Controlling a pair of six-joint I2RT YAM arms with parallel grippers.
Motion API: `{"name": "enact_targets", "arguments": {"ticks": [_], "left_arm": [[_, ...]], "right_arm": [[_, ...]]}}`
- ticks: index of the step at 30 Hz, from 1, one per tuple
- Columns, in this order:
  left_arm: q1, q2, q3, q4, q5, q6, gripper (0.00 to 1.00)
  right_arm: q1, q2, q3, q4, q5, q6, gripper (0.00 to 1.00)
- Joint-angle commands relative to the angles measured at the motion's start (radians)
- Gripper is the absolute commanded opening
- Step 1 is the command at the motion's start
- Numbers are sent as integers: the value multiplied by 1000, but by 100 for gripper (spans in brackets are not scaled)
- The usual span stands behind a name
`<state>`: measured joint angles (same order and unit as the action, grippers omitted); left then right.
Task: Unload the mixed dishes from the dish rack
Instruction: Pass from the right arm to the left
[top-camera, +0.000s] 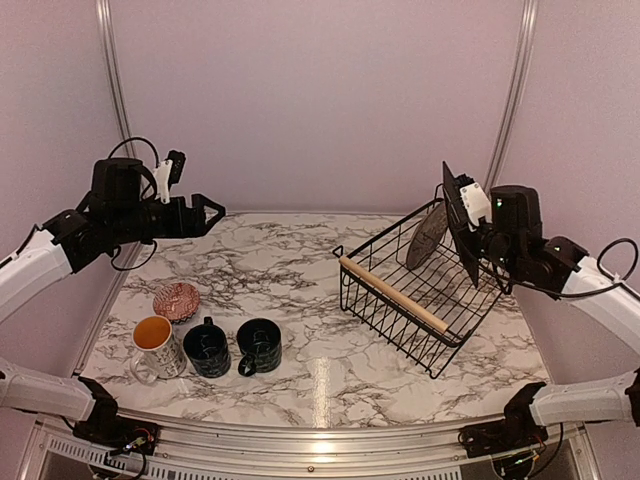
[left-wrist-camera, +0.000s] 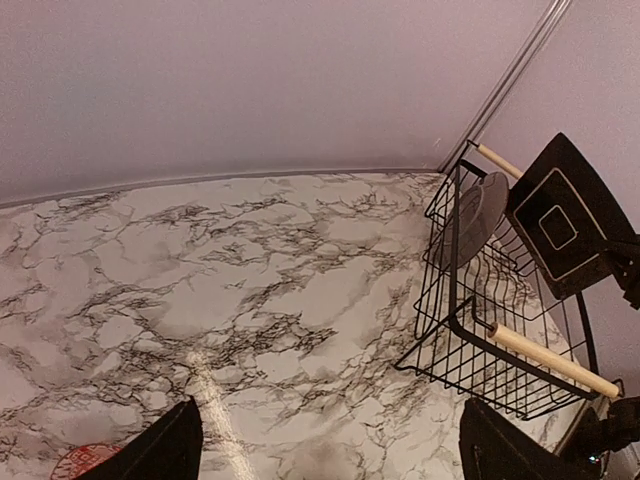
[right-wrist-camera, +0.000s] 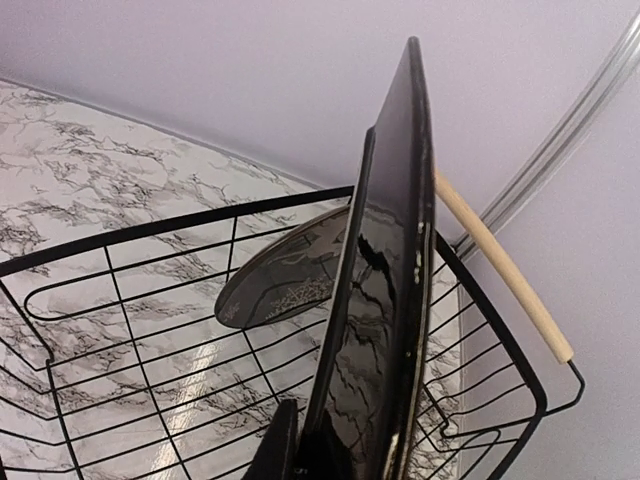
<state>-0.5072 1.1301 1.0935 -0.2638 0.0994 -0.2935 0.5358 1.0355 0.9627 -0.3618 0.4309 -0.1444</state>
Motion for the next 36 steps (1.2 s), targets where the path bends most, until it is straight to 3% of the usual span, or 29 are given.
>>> {"name": "enact_targets", "arguments": {"ticks": [1, 7, 11, 17, 20, 25, 31, 36], "left_arm": [[5, 19, 18, 112, 184, -222, 91], [5, 70, -46, 342, 369, -538, 91], [2, 106, -85, 490, 458, -709, 91], [-20, 184, -119, 685, 507, -940, 91], [-63, 236, -99, 789, 524, -1051, 91], [-137, 315, -24, 824, 534, -1086, 91], [-198, 394, 51, 871, 536, -1135, 91], [-203, 436, 19, 1002, 505, -1365, 91]], "right_arm": [[14, -114, 27, 230, -56, -193, 0], [25, -180, -2, 266, -139, -304, 0], [29, -211, 1, 255, -292, -395, 0], [40, -226, 19, 227, -517, -499, 0], [49, -232, 25, 225, -526, -515, 0], [56, -270, 50, 189, -488, -515, 0], [56, -285, 77, 118, -688, -640, 0], [56, -258, 96, 112, -819, -772, 0]]}}
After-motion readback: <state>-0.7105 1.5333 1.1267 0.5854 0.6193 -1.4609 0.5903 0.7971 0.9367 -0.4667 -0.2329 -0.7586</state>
